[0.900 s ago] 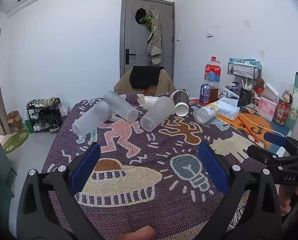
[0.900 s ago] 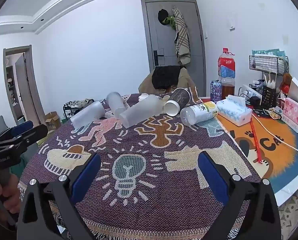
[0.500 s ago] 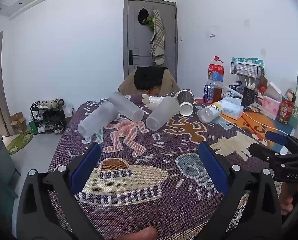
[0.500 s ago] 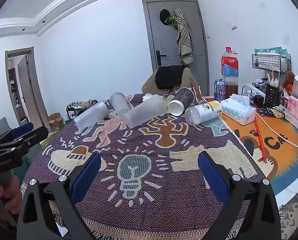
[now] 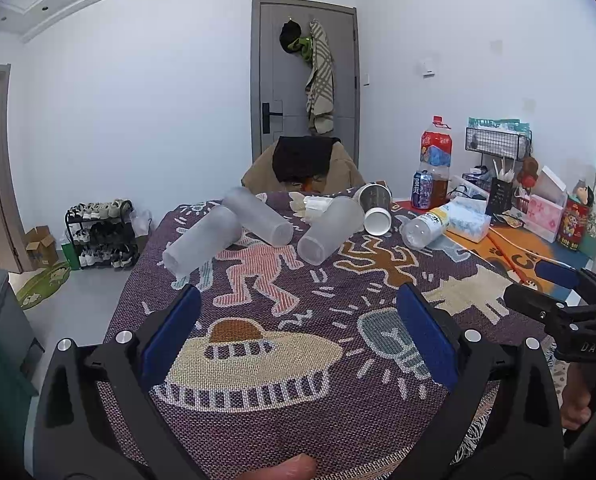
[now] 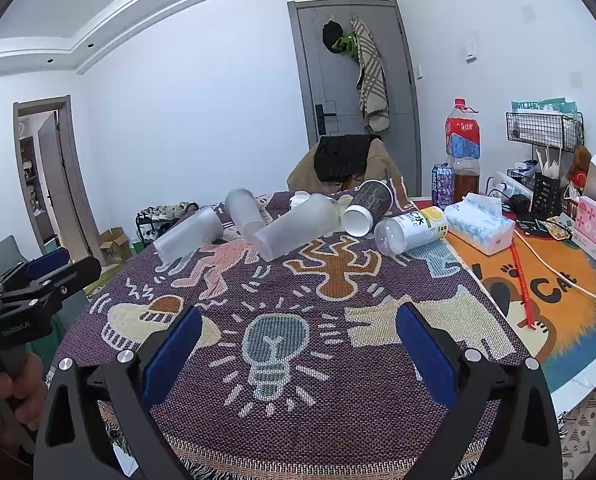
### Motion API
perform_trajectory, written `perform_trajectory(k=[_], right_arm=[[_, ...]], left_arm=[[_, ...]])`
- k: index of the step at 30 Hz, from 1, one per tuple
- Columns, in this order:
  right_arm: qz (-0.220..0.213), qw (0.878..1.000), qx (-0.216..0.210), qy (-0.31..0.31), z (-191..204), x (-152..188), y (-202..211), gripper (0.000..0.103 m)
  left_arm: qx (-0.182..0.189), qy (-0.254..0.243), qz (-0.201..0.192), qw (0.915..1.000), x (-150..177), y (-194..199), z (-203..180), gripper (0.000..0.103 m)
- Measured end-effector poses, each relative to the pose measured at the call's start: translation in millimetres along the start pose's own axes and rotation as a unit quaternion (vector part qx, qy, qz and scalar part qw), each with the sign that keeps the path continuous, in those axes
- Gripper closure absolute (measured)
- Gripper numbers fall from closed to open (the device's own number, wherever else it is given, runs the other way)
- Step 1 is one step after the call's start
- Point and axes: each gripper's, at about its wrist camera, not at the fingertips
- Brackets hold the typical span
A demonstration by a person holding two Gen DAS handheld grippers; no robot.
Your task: Flip cup upright
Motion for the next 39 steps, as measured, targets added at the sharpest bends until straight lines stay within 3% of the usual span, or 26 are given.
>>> perform_trajectory(k=[39], right_arm=[[0.018,1.000,0.000,-0.010,0.0,6.1,-12.9,0.008]], left_arm=[[0.003,-0.004,0.006,1.0000,2.3,-4.3,-0.3,0.006]])
Point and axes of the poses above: each gripper's, at about its wrist camera, not at the fingertips, and y roughly against the way its jaws point, z to its left, x to its underside, and after that the axes turned 2 degrees about x, right-handed
